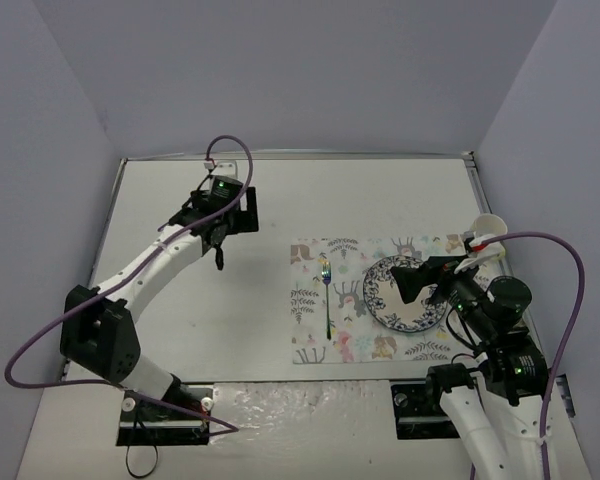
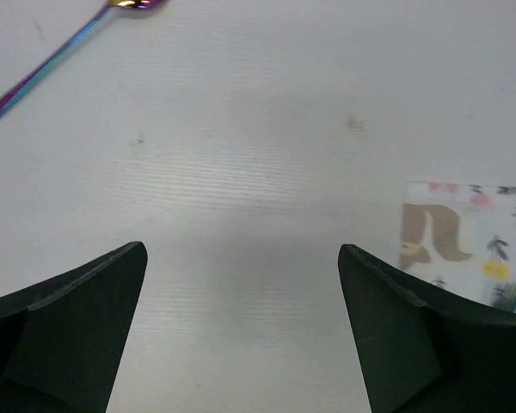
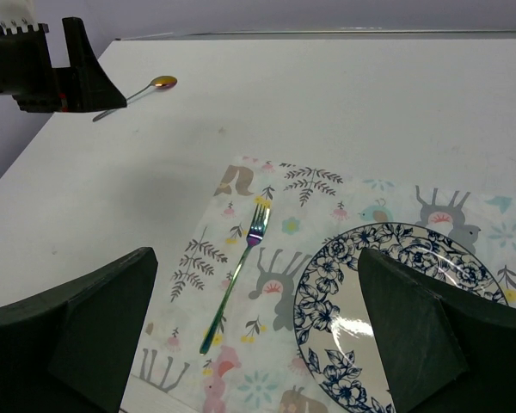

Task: Set the dinner table for one person

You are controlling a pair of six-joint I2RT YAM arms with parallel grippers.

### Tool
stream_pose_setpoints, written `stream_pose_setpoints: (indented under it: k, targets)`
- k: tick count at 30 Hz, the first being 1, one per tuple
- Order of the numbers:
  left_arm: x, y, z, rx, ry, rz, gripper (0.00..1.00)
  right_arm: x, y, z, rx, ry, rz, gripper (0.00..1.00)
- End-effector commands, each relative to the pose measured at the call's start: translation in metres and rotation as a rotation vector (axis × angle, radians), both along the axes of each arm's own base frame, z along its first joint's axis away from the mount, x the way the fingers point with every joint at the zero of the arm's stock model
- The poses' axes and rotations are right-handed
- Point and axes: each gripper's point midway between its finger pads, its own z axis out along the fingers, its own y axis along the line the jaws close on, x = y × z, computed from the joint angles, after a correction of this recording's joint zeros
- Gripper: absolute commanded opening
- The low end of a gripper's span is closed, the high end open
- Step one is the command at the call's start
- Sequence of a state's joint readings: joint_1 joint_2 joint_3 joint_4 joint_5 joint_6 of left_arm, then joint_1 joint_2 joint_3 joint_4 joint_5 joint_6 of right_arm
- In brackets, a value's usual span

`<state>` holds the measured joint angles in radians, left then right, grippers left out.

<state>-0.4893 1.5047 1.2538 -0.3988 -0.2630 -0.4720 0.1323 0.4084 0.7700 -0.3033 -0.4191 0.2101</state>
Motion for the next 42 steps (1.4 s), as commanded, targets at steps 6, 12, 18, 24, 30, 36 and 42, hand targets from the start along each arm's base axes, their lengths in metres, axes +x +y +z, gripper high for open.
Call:
stream_pose_setpoints:
  k: [6,12,18,24,30,36,42]
  targets:
    - [0.079,0.118,0.006,0.341,-0.032,0.017,0.88,0.004,0.003,0.025,-0.020,-0.093,0.025,1.00]
    - [0.124,0.144,0.003,0.570,-0.039,0.030,0.81,0.008,0.003,0.017,-0.034,-0.070,0.027,1.00]
    - [0.156,0.151,-0.028,0.696,-0.006,0.015,0.75,0.013,0.004,0.009,-0.040,-0.041,0.028,1.00]
    - [0.174,0.150,-0.059,0.751,0.012,-0.021,0.71,0.018,0.002,0.004,-0.051,-0.018,0.020,1.00]
    - [0.188,0.153,-0.081,0.822,0.032,-0.033,0.68,0.021,0.000,-0.013,-0.056,0.019,0.004,1.00]
    - [0.202,0.154,-0.092,0.859,0.018,-0.043,0.66,0.020,-0.001,-0.011,-0.051,0.014,-0.007,1.00]
    - [0.215,0.151,-0.101,0.875,0.040,-0.059,0.59,0.022,-0.001,-0.015,-0.052,0.027,-0.008,1.00]
